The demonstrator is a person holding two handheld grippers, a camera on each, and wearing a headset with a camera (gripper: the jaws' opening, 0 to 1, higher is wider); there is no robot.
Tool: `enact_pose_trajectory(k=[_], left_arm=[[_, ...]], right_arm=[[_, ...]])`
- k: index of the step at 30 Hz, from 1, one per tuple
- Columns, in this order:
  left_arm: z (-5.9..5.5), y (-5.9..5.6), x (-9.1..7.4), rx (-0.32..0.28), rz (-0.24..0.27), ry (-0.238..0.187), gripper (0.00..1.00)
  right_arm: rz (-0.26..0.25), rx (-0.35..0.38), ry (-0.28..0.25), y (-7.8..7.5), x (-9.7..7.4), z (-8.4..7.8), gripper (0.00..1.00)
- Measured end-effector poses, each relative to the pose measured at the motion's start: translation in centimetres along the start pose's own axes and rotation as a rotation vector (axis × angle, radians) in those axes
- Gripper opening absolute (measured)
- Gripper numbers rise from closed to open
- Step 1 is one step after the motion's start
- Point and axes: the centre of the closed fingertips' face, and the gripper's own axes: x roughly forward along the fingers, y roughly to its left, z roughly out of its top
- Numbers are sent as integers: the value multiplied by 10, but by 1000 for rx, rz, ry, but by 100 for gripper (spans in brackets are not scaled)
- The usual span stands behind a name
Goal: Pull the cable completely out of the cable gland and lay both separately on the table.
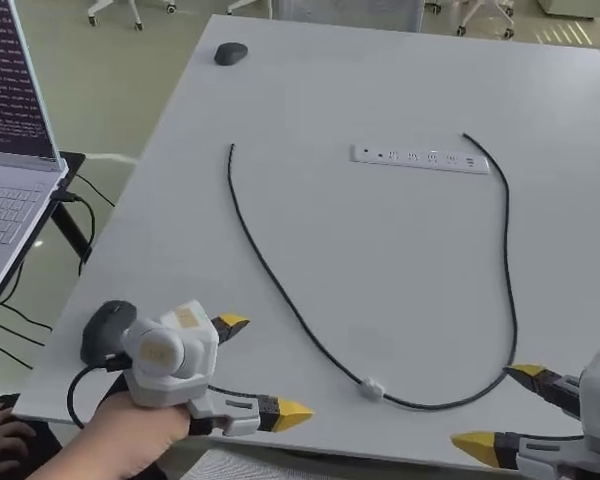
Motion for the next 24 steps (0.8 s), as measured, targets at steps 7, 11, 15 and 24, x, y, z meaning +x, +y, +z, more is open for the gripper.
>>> enact_pose_trajectory(k=[7,11,15,24], left_arm=[[-1,-9,5,-17,1,5,91],[-3,-12,7,-27,11,8,90],[-8,-15,6,-30,17,25,90],[-9,-17,8,-56,27,11,88]], right_arm=[[36,-20,5,5,13,12,76],[51,-52,0,5,20,19,74],[71,-77,14,8,32,23,71],[122,-189,133,16,60,11,62]])
